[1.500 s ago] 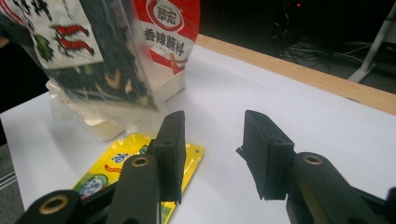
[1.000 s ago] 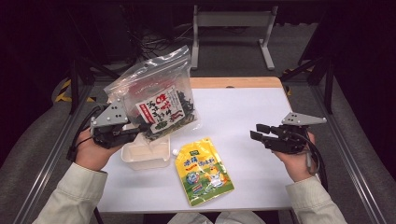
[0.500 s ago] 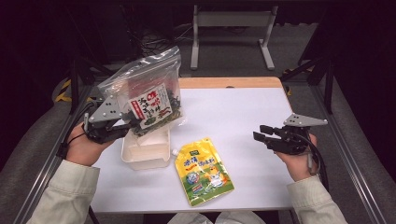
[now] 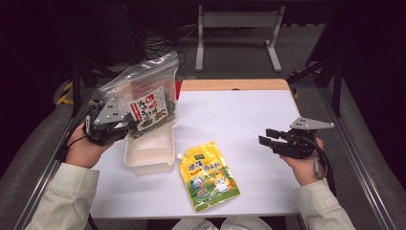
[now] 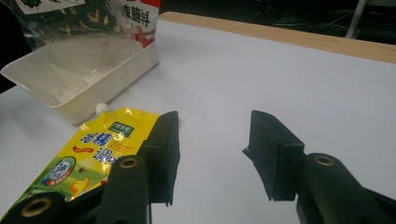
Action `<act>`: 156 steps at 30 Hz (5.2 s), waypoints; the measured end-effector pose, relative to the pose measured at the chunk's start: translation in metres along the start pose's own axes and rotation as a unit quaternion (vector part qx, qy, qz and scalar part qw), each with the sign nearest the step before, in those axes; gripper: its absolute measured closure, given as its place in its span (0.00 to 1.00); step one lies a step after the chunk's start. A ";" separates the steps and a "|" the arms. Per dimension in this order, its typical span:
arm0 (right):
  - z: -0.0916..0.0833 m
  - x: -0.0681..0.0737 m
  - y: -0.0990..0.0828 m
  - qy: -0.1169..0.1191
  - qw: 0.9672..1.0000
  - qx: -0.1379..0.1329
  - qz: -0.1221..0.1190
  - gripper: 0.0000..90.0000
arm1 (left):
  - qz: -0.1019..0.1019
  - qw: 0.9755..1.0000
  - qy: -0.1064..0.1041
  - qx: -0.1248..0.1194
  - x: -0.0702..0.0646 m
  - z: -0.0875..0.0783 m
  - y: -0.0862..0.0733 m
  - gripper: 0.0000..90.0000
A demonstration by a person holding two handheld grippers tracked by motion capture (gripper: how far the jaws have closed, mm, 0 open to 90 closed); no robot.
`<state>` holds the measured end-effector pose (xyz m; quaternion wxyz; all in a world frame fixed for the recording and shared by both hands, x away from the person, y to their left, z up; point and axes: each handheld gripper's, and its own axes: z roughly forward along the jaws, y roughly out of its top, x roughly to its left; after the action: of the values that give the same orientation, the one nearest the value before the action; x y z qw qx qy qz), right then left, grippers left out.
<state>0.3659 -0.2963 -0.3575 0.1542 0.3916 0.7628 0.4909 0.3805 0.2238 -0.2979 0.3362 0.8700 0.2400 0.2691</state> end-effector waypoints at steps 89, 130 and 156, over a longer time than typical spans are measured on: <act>0.045 0.022 -0.001 0.069 0.996 0.060 -0.016 0.51 | -0.150 0.977 -0.104 -0.107 -0.059 -0.019 -0.061 0.35; 0.135 0.052 -0.010 0.120 0.967 0.223 -0.018 0.42 | -0.152 0.977 -0.123 -0.085 -0.066 -0.017 -0.065 0.37; 0.154 0.070 -0.023 0.100 0.958 0.263 -0.052 0.24 | -0.147 0.978 -0.129 -0.079 -0.068 -0.011 -0.064 0.37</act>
<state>0.4057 -0.1518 -0.4397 -0.0055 0.3267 0.8958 0.3012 0.3079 0.2299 -0.3576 0.4681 0.8234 0.2973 0.1205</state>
